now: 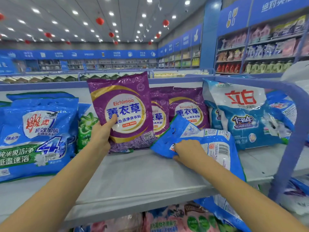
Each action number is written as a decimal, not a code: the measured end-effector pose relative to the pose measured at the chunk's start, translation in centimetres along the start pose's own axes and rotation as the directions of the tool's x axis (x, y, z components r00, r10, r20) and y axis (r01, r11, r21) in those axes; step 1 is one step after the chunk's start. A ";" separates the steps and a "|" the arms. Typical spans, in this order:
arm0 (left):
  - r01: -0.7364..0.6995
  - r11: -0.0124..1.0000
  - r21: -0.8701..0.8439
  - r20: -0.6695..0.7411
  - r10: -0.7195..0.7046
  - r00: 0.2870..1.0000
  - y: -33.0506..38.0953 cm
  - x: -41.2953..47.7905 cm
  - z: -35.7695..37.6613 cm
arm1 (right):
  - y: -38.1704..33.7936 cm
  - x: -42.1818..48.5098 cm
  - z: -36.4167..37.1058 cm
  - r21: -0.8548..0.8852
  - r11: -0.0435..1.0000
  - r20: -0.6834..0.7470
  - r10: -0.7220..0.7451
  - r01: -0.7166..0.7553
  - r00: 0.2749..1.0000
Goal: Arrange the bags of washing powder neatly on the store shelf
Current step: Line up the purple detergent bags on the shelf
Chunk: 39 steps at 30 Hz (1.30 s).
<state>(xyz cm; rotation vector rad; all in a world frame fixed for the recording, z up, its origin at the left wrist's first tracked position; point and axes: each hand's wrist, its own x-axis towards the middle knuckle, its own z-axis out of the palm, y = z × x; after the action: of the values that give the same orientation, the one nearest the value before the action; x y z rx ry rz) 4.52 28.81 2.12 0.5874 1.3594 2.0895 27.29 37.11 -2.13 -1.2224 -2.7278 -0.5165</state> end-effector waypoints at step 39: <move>-0.461 0.785 0.414 -0.109 0.545 0.831 -4.5 -1.1 7.8 | 15.5 -1.2 -6.8 0.877 -0.237 -0.258 0.503 0.419 0.825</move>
<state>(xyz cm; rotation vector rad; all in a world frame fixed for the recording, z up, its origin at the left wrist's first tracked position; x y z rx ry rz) 11.26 34.74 0.95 0.9964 1.9270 2.3804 39.29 43.49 7.96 -0.3711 -1.3594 1.1444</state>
